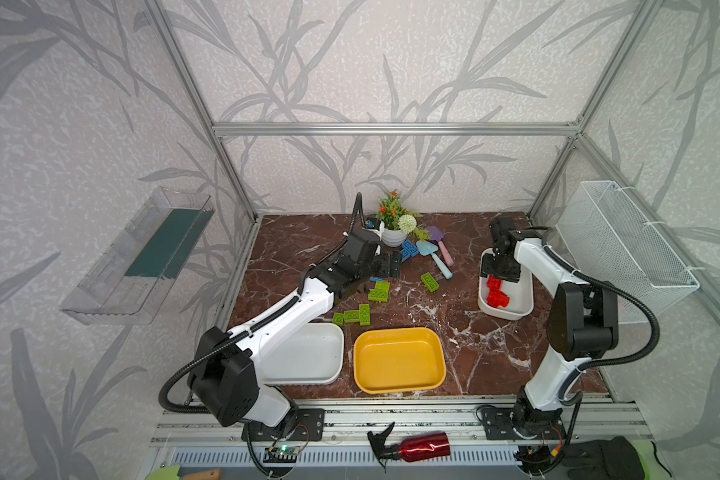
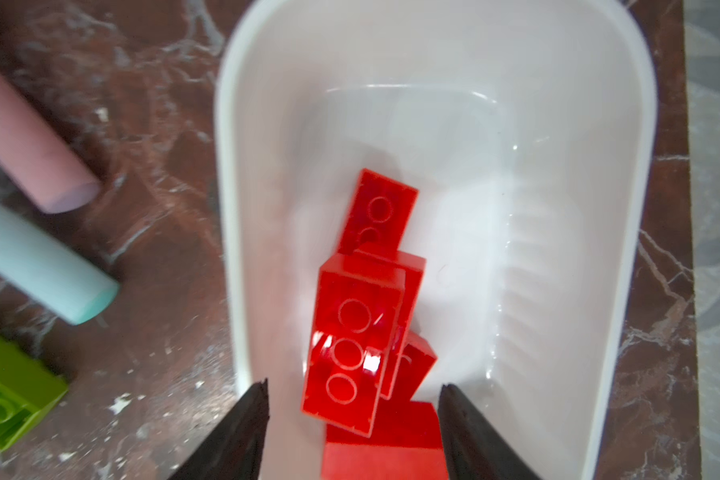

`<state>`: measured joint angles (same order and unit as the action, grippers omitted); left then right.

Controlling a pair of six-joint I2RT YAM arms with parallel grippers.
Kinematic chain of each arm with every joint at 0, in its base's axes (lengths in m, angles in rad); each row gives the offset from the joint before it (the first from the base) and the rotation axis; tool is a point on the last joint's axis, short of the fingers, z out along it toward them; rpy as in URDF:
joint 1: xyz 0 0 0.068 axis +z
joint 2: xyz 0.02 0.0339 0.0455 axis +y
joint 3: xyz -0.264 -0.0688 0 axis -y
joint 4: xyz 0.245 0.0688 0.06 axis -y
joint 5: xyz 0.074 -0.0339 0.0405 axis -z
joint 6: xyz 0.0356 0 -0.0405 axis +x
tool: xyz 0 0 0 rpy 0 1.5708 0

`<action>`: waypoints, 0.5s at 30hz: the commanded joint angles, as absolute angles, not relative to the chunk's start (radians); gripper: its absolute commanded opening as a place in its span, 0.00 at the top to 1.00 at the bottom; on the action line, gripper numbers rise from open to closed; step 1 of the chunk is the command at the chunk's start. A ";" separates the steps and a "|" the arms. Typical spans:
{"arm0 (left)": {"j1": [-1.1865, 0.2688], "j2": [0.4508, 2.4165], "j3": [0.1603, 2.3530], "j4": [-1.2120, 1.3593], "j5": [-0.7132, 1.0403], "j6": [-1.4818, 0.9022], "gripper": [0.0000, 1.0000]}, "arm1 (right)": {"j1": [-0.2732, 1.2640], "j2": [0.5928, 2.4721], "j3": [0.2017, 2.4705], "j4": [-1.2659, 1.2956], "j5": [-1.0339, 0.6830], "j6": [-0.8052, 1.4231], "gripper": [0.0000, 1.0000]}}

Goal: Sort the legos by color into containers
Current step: 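Lower the right gripper onto a red brick among the blue bricks and grasp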

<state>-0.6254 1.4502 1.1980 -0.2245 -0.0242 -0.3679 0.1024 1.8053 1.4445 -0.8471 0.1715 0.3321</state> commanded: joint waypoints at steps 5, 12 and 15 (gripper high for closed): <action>-0.577 1.296 1.074 -0.235 -0.065 -0.365 0.10 | 0.323 1.727 1.490 -0.804 0.062 0.505 0.28; -0.551 1.092 0.918 -0.278 -0.116 -0.391 0.10 | 0.496 1.812 1.514 -0.638 0.002 0.631 0.22; -0.547 0.986 0.862 -0.321 -0.159 -0.398 0.09 | 0.533 1.887 1.543 -0.568 -0.051 0.703 0.22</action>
<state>-0.5545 1.0634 0.8970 -0.2657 -0.0982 -0.3847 0.5129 1.8206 1.5131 -0.6563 0.0032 0.6132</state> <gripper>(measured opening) 0.906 0.782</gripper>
